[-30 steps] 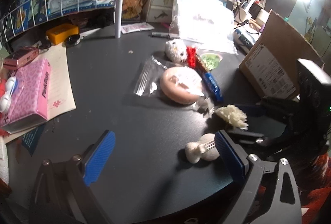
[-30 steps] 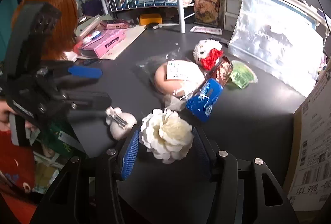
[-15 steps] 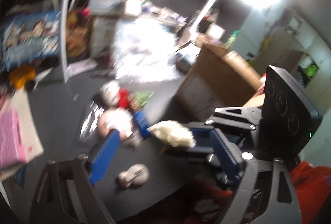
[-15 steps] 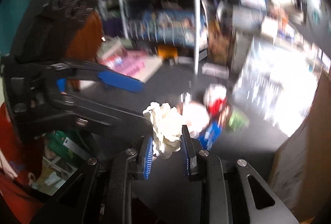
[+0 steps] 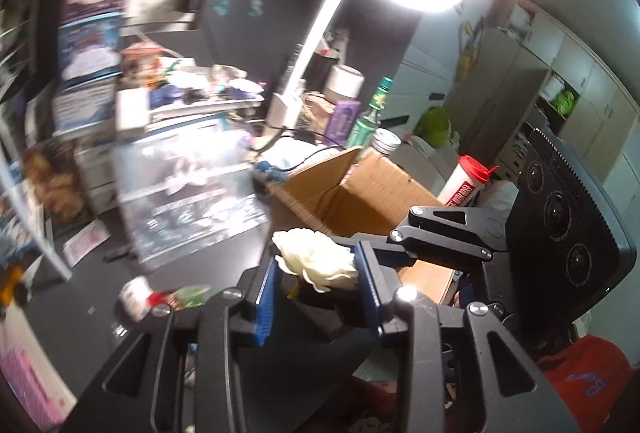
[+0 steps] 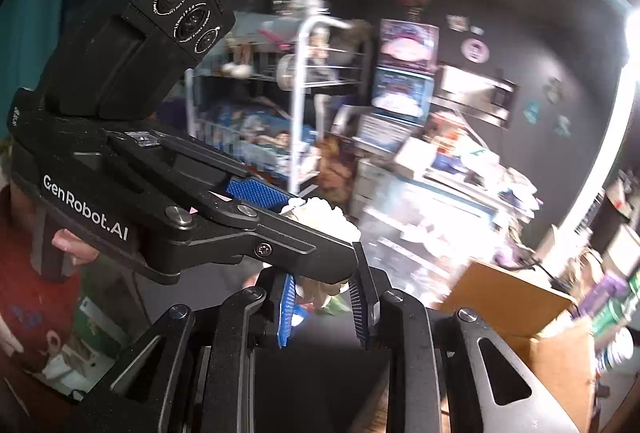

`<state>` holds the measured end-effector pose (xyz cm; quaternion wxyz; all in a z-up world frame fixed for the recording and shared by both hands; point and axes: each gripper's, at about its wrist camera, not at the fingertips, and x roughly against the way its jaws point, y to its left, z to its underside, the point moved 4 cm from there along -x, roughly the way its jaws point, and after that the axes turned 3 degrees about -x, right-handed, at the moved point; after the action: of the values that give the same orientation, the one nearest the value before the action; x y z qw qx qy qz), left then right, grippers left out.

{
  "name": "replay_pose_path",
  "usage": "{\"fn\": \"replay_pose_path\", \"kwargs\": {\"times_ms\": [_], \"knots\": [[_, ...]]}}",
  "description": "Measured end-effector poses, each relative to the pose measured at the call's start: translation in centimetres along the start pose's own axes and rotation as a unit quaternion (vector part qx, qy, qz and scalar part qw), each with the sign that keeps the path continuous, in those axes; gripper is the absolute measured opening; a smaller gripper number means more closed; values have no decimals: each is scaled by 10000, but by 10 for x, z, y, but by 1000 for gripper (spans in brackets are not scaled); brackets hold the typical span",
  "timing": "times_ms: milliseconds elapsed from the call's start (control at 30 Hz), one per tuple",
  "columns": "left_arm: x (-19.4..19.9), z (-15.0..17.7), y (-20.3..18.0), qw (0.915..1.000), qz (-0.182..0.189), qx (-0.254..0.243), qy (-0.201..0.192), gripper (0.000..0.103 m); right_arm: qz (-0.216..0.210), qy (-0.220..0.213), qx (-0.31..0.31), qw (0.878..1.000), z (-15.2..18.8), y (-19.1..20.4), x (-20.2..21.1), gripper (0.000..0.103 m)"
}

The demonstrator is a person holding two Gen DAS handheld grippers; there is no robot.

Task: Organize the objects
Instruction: 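Carry the white flower into the box and open the right gripper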

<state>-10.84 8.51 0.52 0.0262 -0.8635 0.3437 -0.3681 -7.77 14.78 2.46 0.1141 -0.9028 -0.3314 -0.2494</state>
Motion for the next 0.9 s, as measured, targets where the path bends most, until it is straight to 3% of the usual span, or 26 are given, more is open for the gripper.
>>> {"fn": "replay_pose_path", "kwargs": {"times_ms": [200,400,467,533,600,700,767,900], "knots": [[-53,-30,-32,9985,324,-233,378,34,322,319,-500,9977,17,-66,18,19],[-98,-39,-51,9958,392,-327,758,34,622,737,-690,9929,37,-101,23,22],[-106,-41,-55,9957,279,-384,797,47,755,858,-728,9908,40,-107,21,26],[-105,-43,-57,9963,173,-430,718,74,843,919,-731,9895,43,-111,22,44],[-102,-44,-57,9967,147,-468,640,75,944,912,-726,9887,43,-114,22,54],[-92,-44,-51,9975,22,-419,566,76,919,868,-793,9888,44,-117,25,57],[-83,-43,-45,9981,-87,-369,478,76,864,816,-834,9894,43,-116,25,67],[-60,-39,-32,9990,-222,-272,259,76,812,582,-712,9924,33,-105,30,97]]}}
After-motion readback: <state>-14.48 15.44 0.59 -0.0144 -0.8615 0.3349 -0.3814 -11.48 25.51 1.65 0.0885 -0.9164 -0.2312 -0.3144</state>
